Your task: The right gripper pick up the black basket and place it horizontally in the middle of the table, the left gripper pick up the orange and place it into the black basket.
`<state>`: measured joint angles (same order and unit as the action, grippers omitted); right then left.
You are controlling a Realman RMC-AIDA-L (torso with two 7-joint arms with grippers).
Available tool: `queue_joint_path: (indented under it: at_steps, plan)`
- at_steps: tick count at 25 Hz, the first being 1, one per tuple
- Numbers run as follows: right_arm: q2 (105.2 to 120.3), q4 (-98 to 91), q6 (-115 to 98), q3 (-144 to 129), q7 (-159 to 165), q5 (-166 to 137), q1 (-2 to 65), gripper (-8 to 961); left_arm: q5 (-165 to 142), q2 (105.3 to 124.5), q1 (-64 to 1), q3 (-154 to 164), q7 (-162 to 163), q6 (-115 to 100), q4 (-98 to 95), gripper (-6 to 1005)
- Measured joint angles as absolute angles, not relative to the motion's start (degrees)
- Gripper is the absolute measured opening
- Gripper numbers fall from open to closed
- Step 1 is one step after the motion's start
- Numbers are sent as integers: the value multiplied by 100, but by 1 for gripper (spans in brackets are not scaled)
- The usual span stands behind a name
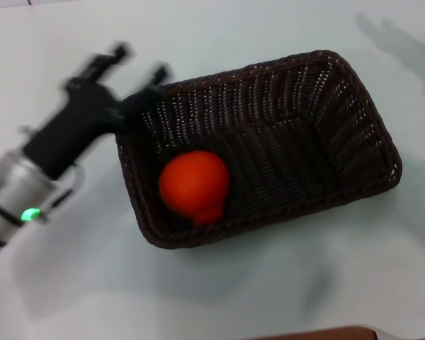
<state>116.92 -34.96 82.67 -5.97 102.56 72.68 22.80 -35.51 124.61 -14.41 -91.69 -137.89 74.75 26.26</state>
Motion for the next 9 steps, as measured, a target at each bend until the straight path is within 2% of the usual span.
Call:
queue_joint_path:
  at_steps: [6, 9]
  plan:
    - [11931, -2765, 8100, -553, 8101, 8666, 2073, 627, -2151, 12449, -1478, -10462, -14507, 7438, 1453, 889]
    - [11945, -1975, 8117, -391, 6593, 9415, 2012, 627, -1963, 12445, -1403, -11136, -14611, 7440, 1215, 889]
